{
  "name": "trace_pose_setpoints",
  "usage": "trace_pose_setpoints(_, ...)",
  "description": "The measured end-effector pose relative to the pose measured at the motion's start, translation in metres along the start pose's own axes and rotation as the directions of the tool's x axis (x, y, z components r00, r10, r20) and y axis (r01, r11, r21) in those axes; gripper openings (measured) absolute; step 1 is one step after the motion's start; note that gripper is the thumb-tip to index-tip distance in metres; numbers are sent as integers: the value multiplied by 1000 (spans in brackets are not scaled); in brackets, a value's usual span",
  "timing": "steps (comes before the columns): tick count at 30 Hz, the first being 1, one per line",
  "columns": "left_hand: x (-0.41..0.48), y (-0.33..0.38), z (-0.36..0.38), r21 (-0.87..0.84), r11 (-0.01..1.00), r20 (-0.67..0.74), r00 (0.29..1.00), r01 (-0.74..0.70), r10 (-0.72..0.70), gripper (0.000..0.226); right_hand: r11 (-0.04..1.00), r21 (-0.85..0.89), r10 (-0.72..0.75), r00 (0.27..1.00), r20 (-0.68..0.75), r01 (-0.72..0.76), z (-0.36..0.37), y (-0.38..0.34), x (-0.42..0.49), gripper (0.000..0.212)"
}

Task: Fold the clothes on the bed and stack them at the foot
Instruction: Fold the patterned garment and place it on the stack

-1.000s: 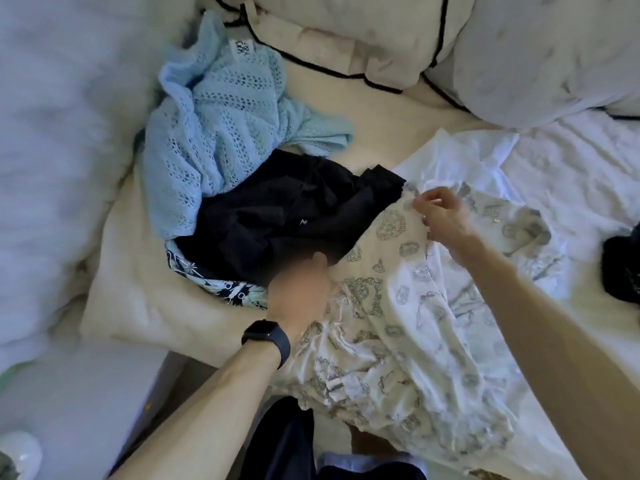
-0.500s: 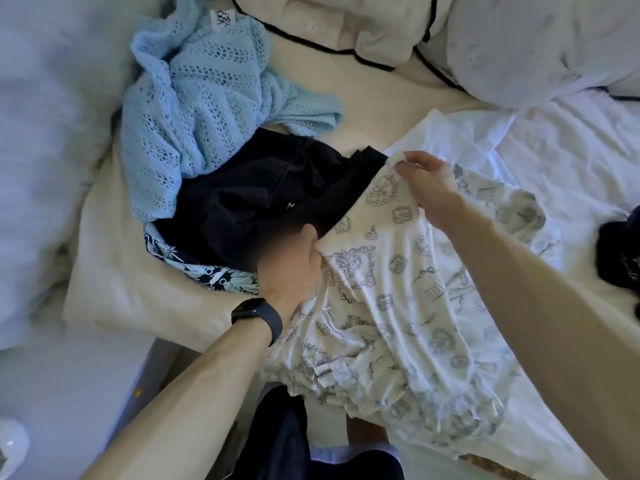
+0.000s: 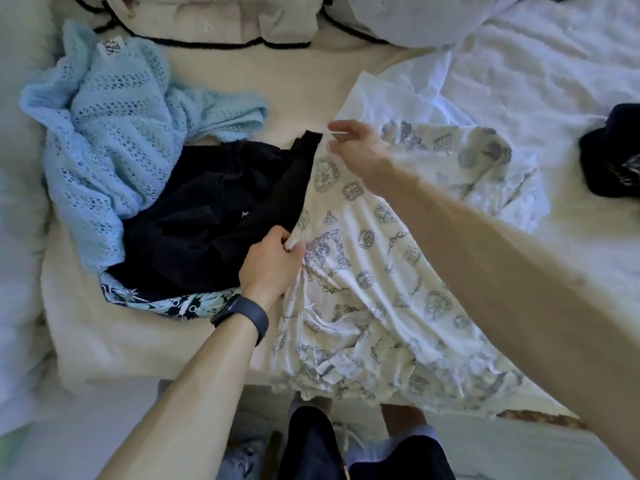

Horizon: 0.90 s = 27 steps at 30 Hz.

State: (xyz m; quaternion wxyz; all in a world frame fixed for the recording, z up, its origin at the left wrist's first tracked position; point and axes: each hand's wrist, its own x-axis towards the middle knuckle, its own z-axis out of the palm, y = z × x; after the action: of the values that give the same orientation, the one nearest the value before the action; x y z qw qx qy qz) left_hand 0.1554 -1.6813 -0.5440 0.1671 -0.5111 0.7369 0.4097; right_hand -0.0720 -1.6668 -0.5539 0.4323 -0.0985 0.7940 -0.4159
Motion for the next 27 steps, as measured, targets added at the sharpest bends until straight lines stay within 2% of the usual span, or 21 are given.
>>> trace_pose_setpoints(2,1,7,-2,50,998,27,999,38,-39,23,996,77,-41,998,-42,44,-11,13,-25,35)
trace_pose_setpoints(4,-1,17,-3,154,988,-50,999,23,-15,31,990,32,-130,975,-178,138,-28,36,-66,32)
trace_pose_setpoints(5,-2,21,-1,245,968,-144,985,-60,98,37,987,-43,-158,952,-263,152,-37,53,-91,31)
trace_pose_setpoints(7,-2,32,4,441,857,-246,882,-268,403,49,972,-218,-168,895,-413,82,-54,96,-146,34)
trace_pose_setpoints(9,-2,48,17,534,713,-183,761,-454,622,55,930,-365,-148,861,-486,-47,-64,141,-200,41)
trace_pose_setpoints(10,-3,56,26,546,659,-110,736,-517,668,58,896,-430,-130,862,-491,-110,-66,162,-221,44)
trace_pose_setpoints(12,-8,69,53,559,555,123,723,-616,680,69,810,-526,-30,878,-478,-259,-72,200,-253,51)
trace_pose_setpoints(14,-15,73,84,592,390,381,671,-706,636,76,730,-550,153,881,-448,-406,-82,232,-270,56)
trace_pose_setpoints(16,-14,66,104,624,318,490,675,-714,552,78,713,-525,257,870,-420,-464,-93,250,-278,59)
trace_pose_setpoints(20,0,57,118,690,331,452,741,-643,497,89,774,-447,194,840,-507,-449,-115,263,-275,48)
trace_pose_setpoints(24,9,61,114,719,352,434,783,-599,445,105,808,-436,146,851,-505,-397,-143,270,-281,18)
trace_pose_setpoints(27,7,62,115,751,343,416,808,-564,417,108,868,-337,166,853,-495,-365,-155,288,-298,10)
